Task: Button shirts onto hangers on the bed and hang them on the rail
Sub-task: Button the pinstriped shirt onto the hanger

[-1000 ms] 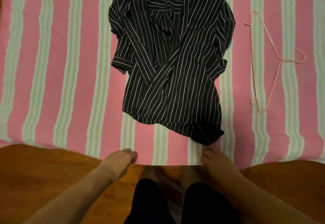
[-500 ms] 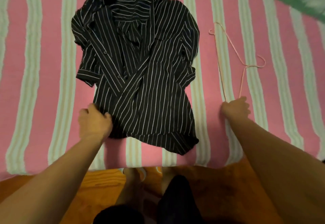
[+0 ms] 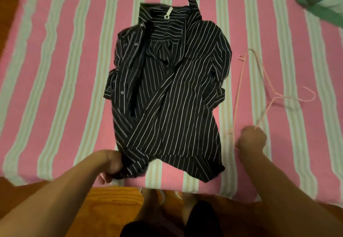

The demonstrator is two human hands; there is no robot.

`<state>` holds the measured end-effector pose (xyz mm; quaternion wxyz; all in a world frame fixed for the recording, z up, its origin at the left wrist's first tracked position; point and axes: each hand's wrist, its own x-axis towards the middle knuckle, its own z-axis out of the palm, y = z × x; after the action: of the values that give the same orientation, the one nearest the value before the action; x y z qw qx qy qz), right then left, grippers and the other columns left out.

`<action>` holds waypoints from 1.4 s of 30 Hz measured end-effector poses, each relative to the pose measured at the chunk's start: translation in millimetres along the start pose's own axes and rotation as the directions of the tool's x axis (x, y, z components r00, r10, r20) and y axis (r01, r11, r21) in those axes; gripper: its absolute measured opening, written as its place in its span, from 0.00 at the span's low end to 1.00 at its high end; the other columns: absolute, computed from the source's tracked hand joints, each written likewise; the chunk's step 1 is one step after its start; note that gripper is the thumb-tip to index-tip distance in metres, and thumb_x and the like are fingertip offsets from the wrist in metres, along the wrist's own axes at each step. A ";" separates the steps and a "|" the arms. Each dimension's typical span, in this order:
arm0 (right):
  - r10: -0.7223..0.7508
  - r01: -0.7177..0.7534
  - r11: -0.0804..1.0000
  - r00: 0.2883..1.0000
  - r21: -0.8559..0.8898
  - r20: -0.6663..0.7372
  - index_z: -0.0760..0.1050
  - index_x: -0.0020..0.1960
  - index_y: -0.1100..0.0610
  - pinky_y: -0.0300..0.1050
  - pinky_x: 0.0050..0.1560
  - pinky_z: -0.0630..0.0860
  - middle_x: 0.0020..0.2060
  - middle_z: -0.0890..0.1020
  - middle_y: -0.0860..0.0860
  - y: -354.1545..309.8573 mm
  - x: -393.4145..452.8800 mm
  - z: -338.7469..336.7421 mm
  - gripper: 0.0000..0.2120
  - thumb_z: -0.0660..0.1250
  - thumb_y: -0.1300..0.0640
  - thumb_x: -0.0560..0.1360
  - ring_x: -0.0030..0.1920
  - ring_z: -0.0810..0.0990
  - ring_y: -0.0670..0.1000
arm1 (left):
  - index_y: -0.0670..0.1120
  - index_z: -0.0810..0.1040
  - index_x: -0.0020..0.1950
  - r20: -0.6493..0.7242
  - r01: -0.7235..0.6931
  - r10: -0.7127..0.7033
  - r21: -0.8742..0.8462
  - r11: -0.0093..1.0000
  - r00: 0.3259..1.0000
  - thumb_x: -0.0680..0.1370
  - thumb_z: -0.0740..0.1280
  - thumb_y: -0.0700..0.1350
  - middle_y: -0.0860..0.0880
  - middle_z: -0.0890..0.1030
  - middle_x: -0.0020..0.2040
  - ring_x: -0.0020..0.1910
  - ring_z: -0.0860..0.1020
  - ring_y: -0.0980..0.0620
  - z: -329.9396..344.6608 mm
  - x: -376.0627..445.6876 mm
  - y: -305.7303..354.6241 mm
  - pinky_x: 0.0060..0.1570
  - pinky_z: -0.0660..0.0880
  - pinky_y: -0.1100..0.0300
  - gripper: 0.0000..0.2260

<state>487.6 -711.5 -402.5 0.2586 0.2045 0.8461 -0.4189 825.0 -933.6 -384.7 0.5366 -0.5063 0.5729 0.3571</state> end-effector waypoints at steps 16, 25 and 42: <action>-0.028 0.028 0.992 1.000 -0.123 0.004 0.71 0.51 0.58 0.52 0.35 0.80 0.49 0.77 0.68 50.3 -47.3 60.2 0.04 0.57 0.63 0.80 0.36 0.77 0.58 | 0.51 0.80 0.56 -0.708 -0.604 0.330 -0.171 0.778 0.624 0.75 0.65 0.60 0.41 0.79 0.59 0.62 0.76 0.37 -160.3 89.0 -3.8 0.67 0.72 0.41 0.17; -0.182 0.205 0.972 0.967 0.116 -0.178 0.65 0.55 0.55 0.43 0.22 0.76 0.40 0.81 0.56 3.9 -137.4 113.8 0.08 0.49 0.55 0.85 0.32 0.82 0.54 | 0.38 0.71 0.65 -0.749 -0.327 -0.333 -0.582 0.745 0.574 0.79 0.61 0.53 0.30 0.77 0.61 0.59 0.76 0.28 -227.1 77.2 -180.6 0.60 0.75 0.38 0.22; -0.406 0.523 0.807 0.829 -0.276 0.385 0.70 0.48 0.49 0.46 0.27 0.72 0.36 0.81 0.58 -52.1 -74.7 111.2 0.12 0.51 0.52 0.87 0.29 0.83 0.57 | 0.44 0.62 0.78 -0.796 -0.452 -0.033 -0.377 0.809 0.604 0.80 0.65 0.60 0.39 0.68 0.73 0.73 0.66 0.39 -178.4 57.8 85.6 0.71 0.64 0.43 0.33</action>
<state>546.4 -841.2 -383.0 0.3087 -0.1316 0.8825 -0.3295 702.5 -1095.0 -422.5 0.0234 -0.6643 0.6771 0.3157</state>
